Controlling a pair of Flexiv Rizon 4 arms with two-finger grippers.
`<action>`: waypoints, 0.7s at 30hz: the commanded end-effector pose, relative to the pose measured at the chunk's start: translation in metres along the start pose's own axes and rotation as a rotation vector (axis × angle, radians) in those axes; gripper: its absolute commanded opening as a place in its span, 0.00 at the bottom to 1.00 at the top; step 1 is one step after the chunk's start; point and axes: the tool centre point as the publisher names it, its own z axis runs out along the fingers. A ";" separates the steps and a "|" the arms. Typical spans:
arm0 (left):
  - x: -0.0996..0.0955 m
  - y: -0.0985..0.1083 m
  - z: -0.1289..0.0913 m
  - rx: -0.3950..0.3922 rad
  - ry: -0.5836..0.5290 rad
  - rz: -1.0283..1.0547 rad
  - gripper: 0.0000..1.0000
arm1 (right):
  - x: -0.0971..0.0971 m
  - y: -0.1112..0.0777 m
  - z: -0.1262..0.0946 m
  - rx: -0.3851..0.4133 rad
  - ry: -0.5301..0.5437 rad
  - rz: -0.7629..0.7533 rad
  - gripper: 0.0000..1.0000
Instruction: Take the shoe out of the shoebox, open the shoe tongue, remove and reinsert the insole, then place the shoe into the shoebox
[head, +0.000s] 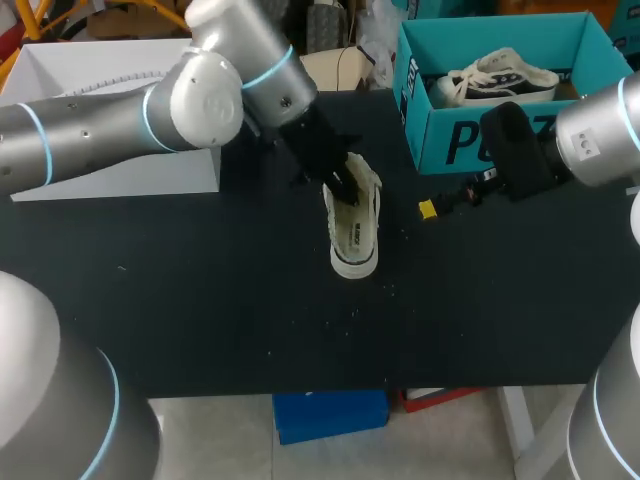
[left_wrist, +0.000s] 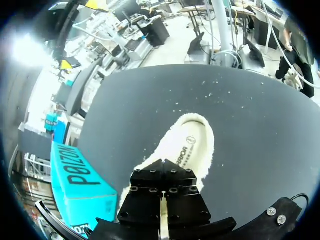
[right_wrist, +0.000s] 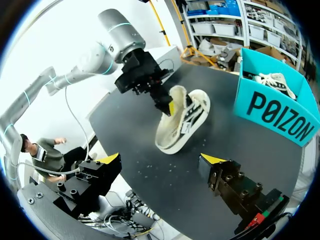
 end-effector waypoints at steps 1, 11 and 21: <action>0.002 -0.002 -0.035 -0.041 -0.227 -0.008 0.00 | 0.001 0.001 0.001 0.003 -0.003 0.001 1.00; -0.036 0.042 -0.065 -0.204 -0.326 -0.091 0.00 | 0.001 0.001 0.001 0.003 -0.003 0.001 1.00; -0.048 0.083 -0.036 -0.261 -0.224 -0.164 0.00 | 0.001 0.001 0.001 0.003 -0.003 0.001 1.00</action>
